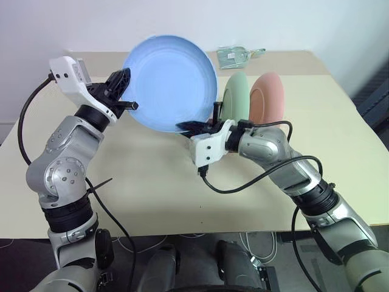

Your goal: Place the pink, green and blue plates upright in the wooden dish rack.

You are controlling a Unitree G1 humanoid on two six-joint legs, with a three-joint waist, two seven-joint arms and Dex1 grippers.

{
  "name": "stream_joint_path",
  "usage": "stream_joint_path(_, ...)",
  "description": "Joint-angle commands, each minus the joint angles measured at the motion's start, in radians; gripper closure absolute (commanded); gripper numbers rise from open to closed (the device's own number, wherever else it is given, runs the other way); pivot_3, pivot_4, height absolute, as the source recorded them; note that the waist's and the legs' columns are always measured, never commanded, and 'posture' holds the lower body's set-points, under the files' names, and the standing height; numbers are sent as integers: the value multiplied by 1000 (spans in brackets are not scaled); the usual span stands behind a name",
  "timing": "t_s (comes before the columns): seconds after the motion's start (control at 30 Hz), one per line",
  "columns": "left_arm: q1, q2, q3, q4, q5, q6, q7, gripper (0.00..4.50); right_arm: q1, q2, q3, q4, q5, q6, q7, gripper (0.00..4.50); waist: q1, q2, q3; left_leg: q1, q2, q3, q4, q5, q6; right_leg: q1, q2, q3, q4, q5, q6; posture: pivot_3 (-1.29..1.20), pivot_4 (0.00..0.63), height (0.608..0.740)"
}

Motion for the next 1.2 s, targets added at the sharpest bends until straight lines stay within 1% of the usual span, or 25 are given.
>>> stream_joint_path(0.03, -77, -36, 124, 41, -76, -94, 88, 2848, -17, 20, -73, -10, 0, -17, -39, 4500, 1, -1, 0, 0, 0, -1, 0, 0, 0, 0, 0, 0, 0, 0, 0, 0, 150, 740)
stream_joint_path(0.07, -101, -32, 176, 81, -72, -145, 120, 2575, -18, 37, -92, -20, 32, -14, -42, 4500, 1, -1, 1, 0, 0, -1, 0, 0, 0, 0, 0, 0, 0, 0, 0, 0, 150, 740)
stream_joint_path(0.13, -121, -3, 233, 143, -38, -221, 153, 2575, -16, 73, -132, -44, 103, -4, -38, 4500, -5, -1, 1, 0, 0, -1, 0, 0, -1, 0, 1, 0, 0, 0, 0, 0, 150, 740)
stream_joint_path(0.17, -116, 19, 245, 170, -12, -252, 153, 2575, -14, 103, -165, -63, 161, 20, -36, 4500, -8, -1, 1, 0, 1, -1, -1, 1, -1, -1, 1, 0, 0, 1, -1, 0, 150, 740)
stream_joint_path(0.23, -71, 69, 223, 207, 56, -298, 121, 2575, -12, 167, -237, -114, 311, 114, -22, 4500, -7, -2, 1, 3, 1, 0, -6, 2, -3, -1, 1, 1, -1, 1, -1, 0, 150, 740)
stream_joint_path(0.27, -32, 98, 190, 219, 101, -316, 91, 2575, -14, 201, -278, -140, 397, 183, -20, 4500, -6, -2, 0, 3, 1, 0, -9, 3, -4, -2, 1, 1, -1, 1, -1, 0, 150, 740)
stream_joint_path(0.3, 24, 126, 134, 219, 154, -335, 47, 2575, -23, 244, -334, -172, 515, 288, -31, 4500, -4, -1, 0, 4, 1, 0, -12, 6, -9, -2, 1, 1, -1, 1, -2, 0, 150, 740)
stream_joint_path(0.33, 85, 152, 68, 215, 211, -359, -1, 2575, -36, 283, -391, -204, 638, 396, -51, 4500, -1, -2, 0, 4, 1, -1, -13, 6, -10, -2, 1, 1, -1, 1, -2, 0, 150, 740)
stream_joint_path(0.4, 209, 186, -79, 179, 299, -398, -101, 2575, -57, 358, -510, -265, 922, 612, -137, 4500, 6, -1, 0, 3, 1, -2, -13, 6, -9, -2, 1, 1, -1, 1, -2, 0, 150, 740)
stream_joint_path(0.43, 258, 192, -136, 160, 329, -418, -139, 2575, -66, 390, -560, -284, 1037, 693, -196, 4500, 9, -1, 0, 2, 0, -3, -13, 4, -6, -2, 1, 1, -1, 1, -2, 0, 150, 740)
stream_joint_path(0.5, 332, 199, -233, 136, 374, -446, -206, 2575, -82, 444, -638, -288, 1212, 815, -335, 4500, 11, -1, 0, 1, 0, -4, -12, 4, -5, -2, 1, 1, -2, 2, -4, 0, 150, 740)
stream_joint_path(0.57, 391, 199, -307, 120, 398, -473, -272, 2575, -79, 473, -676, -289, 1317, 896, -454, 4500, 5, -1, 0, 1, 1, -4, -13, 4, -5, -4, 1, 1, -2, 1, -9, 0, 150, 740)
stream_joint_path(0.67, 449, 197, -395, 88, 417, -478, -346, 2575, -57, 491, -689, -294, 1421, 971, -584, 4500, -2, 0, 0, 0, 1, -3, -15, 4, -5, -9, 2, 1, 0, 2, -10, 0, 150, 740)
stream_joint_path(0.8, 467, 190, -449, 75, 451, -472, -373, 2575, -37, 510, -692, -283, 1504, 1007, -722, 4500, -7, 2, 0, 0, 2, -2, -16, 4, -5, -13, 4, 3, 3, 2, -9, 0, 150, 740)
stream_joint_path(1.03, 450, 164, -443, 75, 454, -457, -381, 2575, -1, 514, -687, -255, 1598, 1027, -881, 4500, -2, 2, -1, 0, 2, -1, -15, 4, -5, -12, 4, 3, 3, 3, -8, 0, 150, 740)
stream_joint_path(1.13, 442, 159, -442, 78, 458, -456, -381, 2575, -3, 516, -696, -212, 1606, 1015, -941, 4500, -3, 2, -1, 0, 2, -1, -14, 4, -5, -12, 4, 3, 3, 3, -8, 0, 150, 740)
stream_joint_path(1.2, 439, 156, -441, 78, 461, -456, -382, 2575, -8, 503, -693, -194, 1587, 1006, -951, 4500, -4, 2, -1, 0, 2, -1, -15, 4, -5, -12, 4, 3, 3, 3, -8, 0, 150, 740)
